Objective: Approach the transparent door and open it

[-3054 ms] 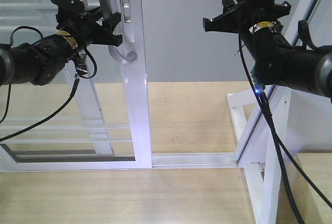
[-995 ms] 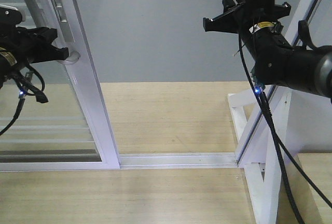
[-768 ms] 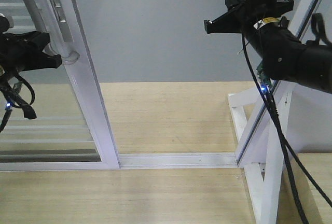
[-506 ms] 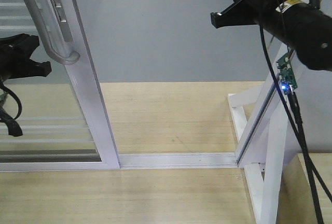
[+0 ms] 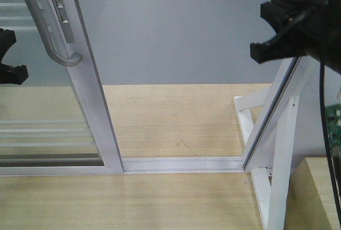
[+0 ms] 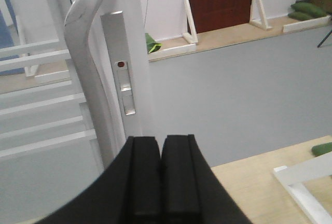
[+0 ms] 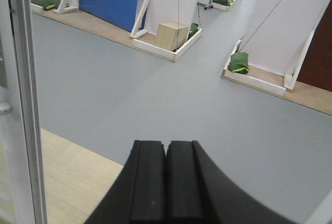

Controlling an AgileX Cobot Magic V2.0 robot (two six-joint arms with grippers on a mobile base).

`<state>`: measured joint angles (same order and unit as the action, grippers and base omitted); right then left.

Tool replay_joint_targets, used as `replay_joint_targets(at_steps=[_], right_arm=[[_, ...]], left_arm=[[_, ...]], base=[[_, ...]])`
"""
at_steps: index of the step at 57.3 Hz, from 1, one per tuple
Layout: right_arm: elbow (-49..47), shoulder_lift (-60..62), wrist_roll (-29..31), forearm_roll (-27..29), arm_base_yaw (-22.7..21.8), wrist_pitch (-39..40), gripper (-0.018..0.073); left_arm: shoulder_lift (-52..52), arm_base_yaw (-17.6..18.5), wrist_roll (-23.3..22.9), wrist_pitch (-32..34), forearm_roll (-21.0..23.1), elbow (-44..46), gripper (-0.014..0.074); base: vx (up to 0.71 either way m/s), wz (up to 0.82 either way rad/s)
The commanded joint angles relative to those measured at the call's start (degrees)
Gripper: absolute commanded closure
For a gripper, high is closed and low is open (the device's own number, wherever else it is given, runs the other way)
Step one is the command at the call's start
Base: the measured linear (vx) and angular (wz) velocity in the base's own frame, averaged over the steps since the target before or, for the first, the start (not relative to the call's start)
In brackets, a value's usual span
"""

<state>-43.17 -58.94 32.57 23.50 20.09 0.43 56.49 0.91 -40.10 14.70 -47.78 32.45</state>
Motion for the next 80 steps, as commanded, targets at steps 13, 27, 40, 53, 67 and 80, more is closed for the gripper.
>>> replay_joint_targets(at_steps=[13,27,40,53,67,80], right_arm=[[13.74,19.68,0.86,6.63,-0.26,4.90,0.0564],[24.14,31.34,1.11,8.12,-0.26,4.89,0.0564],[26.52,32.86,0.21,8.63,-0.26,2.38,0.0564],[26.52,32.86,0.26,8.57,-0.26,-2.72,0.0564],[26.52,32.86,0.26,8.57,-0.26,-2.97,0.0564],[26.52,32.86,0.69,8.57,-0.26,-2.96,0.0564]], left_arm=[[-12.79,0.34,-34.79,10.48,-30.11,-8.13,0.0604],[-23.37,0.34,-58.46,12.11,-53.26,-15.24,0.0603],[-28.13,0.34,-60.45,9.59,-54.24,-16.49,0.0603],[-28.34,0.34,-60.93,15.44,-54.29,-16.49,0.0603],[-28.34,0.34,-60.88,21.41,-54.29,-16.49,0.0603],[-28.34,0.34,-60.93,19.85,-54.17,-16.49,0.0603]], base=[[0.00,0.00],[0.00,0.00],[0.00,0.00],[0.00,0.00],[0.00,0.00],[0.00,0.00]])
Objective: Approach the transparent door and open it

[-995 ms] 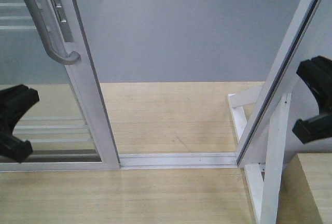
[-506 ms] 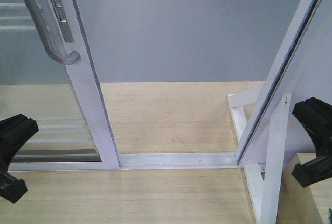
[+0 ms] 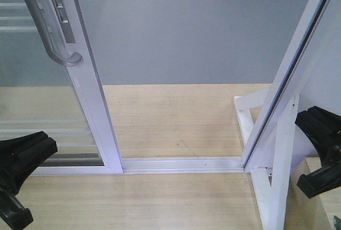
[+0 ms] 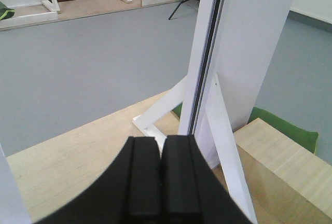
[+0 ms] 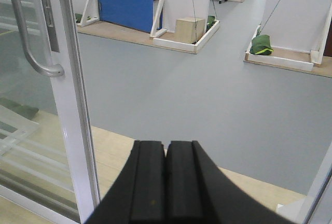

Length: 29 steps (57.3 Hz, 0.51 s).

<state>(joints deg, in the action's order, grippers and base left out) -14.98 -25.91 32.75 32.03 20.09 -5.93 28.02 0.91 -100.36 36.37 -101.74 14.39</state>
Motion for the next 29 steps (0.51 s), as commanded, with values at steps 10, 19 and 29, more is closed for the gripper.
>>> replay_joint_targets(at_steps=[10,19,29], right_arm=[[-1.67,-0.17,0.51,0.05,-0.26,3.41,0.0564],[-1.67,-0.17,0.51,0.05,-0.26,3.41,0.0564],[-1.67,-0.17,0.51,0.05,-0.26,3.41,0.0564]], left_arm=[[0.19,0.34,5.10,-8.23,9.82,1.57,0.0603],[0.19,0.34,39.35,-9.31,40.82,1.57,0.0601],[0.19,0.34,73.88,-10.53,78.32,1.57,0.0600]], base=[[0.00,0.00],[0.00,0.00],[0.00,0.00]])
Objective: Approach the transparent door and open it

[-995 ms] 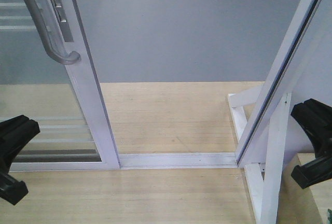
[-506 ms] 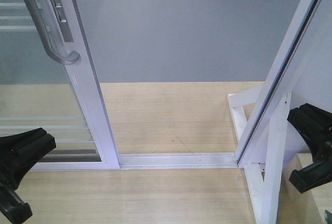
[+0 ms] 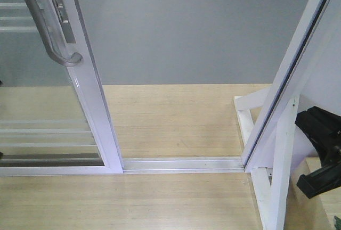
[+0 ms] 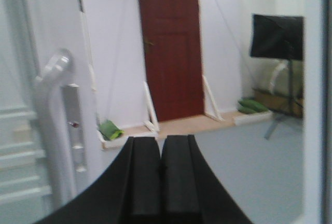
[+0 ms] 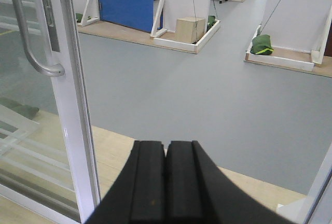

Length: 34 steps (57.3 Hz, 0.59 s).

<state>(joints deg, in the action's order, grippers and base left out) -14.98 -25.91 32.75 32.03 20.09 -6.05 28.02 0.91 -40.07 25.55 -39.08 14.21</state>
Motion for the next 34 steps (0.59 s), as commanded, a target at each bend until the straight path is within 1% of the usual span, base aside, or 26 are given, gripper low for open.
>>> replay_joint_targets(at_steps=[1,6,9,11,17,22,27,34], right_arm=[[-1.67,-0.17,0.51,0.05,-0.26,3.53,0.0564],[-1.67,-0.17,0.51,0.05,-0.26,3.53,0.0564],[-1.67,-0.17,0.51,0.05,-0.26,3.53,0.0564],[-1.67,-0.17,0.51,0.05,-0.26,3.53,0.0564],[-1.67,-0.17,0.51,0.05,-0.26,3.53,0.0564],[-1.67,-0.17,0.51,0.05,-0.26,3.53,0.0564],[-1.67,-0.17,0.51,0.05,-0.26,3.53,0.0564],[-1.67,-0.17,0.51,0.05,-0.26,3.53,0.0564]], left_arm=[[0.19,0.34,16.65,-0.72,18.68,1.75,0.0600],[0.19,0.34,27.77,-6.40,29.31,1.75,0.0600],[0.19,0.34,32.37,-9.44,33.20,1.75,0.0600],[0.19,0.34,34.28,-11.11,34.60,1.75,0.0600],[0.24,0.34,36.62,-15.20,34.91,1.75,0.0600],[0.25,0.25,37.16,-16.75,34.68,1.57,0.0600],[-1.92,0.19,37.71,-16.39,34.92,-0.52,0.0597],[-7.26,0.34,37.46,-15.59,35.47,-6.98,0.0596]], base=[[0.00,0.00],[0.00,0.00],[0.00,0.00],[0.00,0.00],[0.00,0.00],[0.00,0.00],[0.00,0.00],[0.00,0.00]])
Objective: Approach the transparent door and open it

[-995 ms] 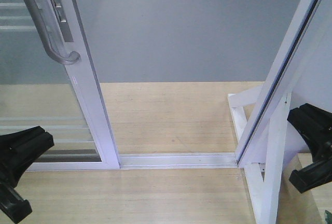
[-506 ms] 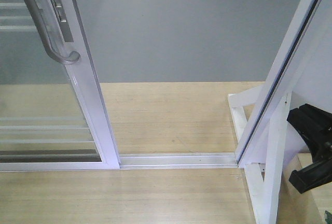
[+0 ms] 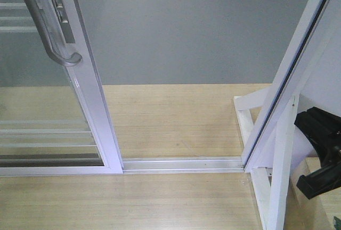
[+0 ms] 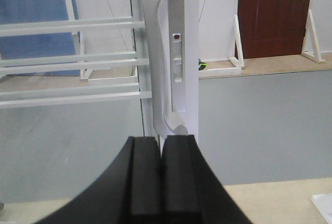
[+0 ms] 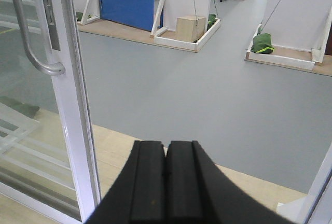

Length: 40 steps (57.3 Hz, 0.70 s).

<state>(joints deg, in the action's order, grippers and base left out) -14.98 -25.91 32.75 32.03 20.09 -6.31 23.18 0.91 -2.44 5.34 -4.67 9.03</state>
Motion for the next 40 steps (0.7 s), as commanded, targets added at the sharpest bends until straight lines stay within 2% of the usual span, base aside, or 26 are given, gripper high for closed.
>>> replay_joint_targets(at_steps=[1,11,14,22,40], right_arm=[[-1.67,-0.17,0.51,0.05,-0.26,3.79,0.0564],[-1.67,-0.17,0.51,0.05,-0.26,3.79,0.0564],[-1.67,-0.17,0.51,0.05,-0.26,3.79,0.0564],[-1.67,-0.17,0.51,0.05,-0.26,3.79,0.0564],[-1.67,-0.17,0.50,0.05,-0.26,3.74,0.0564]], left_arm=[[-3.49,0.34,-0.46,4.70,1.57,-3.03,0.0596],[-13.76,0.34,-1.43,5.89,6.93,-12.03,0.0596],[-16.63,0.34,-0.70,1.73,6.37,-11.52,0.0596],[-22.65,0.34,2.44,-1.94,6.06,-11.70,0.0596],[-24.68,0.34,2.44,-11.49,6.06,-11.70,0.0596]], base=[[0.00,0.00],[0.00,0.00],[0.00,0.00],[0.00,0.00],[0.00,0.00]])
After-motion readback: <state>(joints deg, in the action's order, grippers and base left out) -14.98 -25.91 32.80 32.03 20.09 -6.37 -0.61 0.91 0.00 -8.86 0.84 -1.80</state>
